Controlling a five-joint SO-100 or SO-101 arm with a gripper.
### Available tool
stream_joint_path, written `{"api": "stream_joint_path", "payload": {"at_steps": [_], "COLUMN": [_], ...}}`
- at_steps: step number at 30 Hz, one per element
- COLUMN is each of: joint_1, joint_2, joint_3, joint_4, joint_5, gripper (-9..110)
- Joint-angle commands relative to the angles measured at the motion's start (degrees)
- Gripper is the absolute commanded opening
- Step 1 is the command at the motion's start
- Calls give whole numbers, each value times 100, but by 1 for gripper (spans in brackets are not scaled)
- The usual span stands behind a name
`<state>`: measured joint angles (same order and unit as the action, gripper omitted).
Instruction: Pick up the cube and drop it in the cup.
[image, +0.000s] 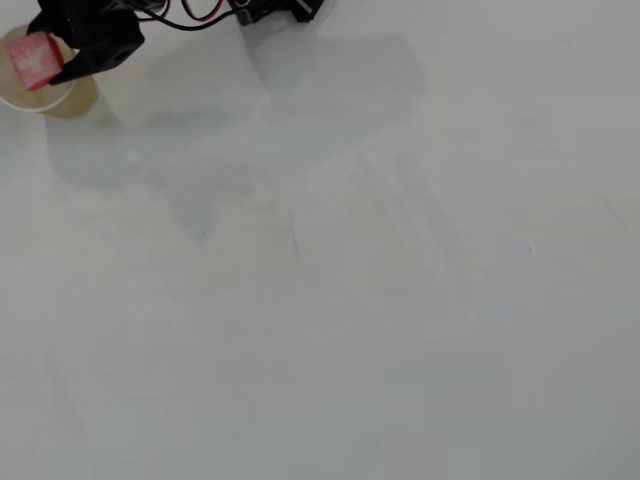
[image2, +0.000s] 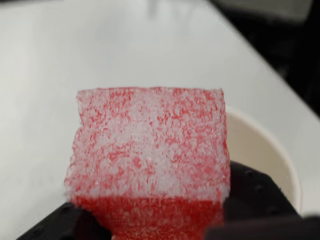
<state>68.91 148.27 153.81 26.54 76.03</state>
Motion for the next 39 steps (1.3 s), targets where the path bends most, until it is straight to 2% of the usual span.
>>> {"api": "stream_joint_path", "payload": {"at_steps": [1, 14, 28, 39], "joint_1": [-9, -9, 18, 105], "joint_2": [387, -35, -589, -1143], "joint_3": [-202, -1011, -1793, -2821], "joint_4": [79, 756, 721, 1213], "joint_5": [0, 53, 193, 237], "gripper": [3, 3, 2, 2]}}
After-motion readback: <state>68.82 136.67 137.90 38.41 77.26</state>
